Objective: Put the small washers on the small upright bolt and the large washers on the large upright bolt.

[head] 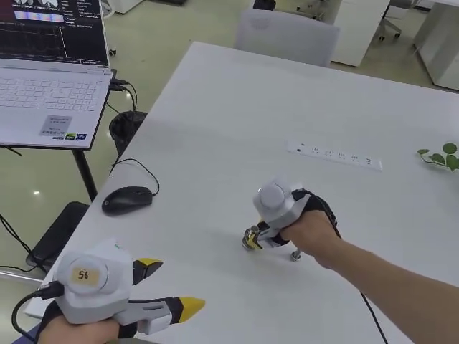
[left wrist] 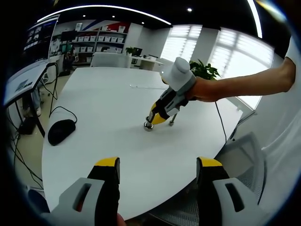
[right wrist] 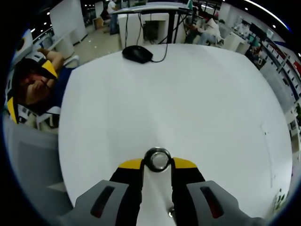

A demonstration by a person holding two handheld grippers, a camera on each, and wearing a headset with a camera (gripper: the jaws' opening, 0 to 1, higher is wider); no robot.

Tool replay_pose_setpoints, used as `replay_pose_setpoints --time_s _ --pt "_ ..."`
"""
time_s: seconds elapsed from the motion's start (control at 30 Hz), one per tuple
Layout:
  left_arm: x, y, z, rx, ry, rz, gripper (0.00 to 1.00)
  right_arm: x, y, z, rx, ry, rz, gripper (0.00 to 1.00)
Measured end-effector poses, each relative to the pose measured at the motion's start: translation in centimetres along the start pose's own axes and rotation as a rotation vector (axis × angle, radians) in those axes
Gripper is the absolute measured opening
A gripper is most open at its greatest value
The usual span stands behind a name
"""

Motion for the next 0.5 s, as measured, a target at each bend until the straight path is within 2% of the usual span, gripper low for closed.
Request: replay_pose_setpoints --time_s 0.23,0.5 --pt "-0.1 0.1 0.3 -0.005 -0.006 -0.002 0.65 1.3 0.4 -0.2 0.024 -0.010 0.024 0.23" --pt "-0.2 0.1 0.3 -0.001 -0.008 0.003 0.66 1.9 0.9 0.0 0.036 -0.018 0.039 0.24"
Point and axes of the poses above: the centre of the closed fingertips' face, and the gripper's own axes: x roughly forward along the fingers, z roughly to its left, y roughly out of its underside, the point moved 3 cm from there along -x, roughly backward along the fingers, and after that the axes turned 12 degrees about -x, right-handed, at the moved point
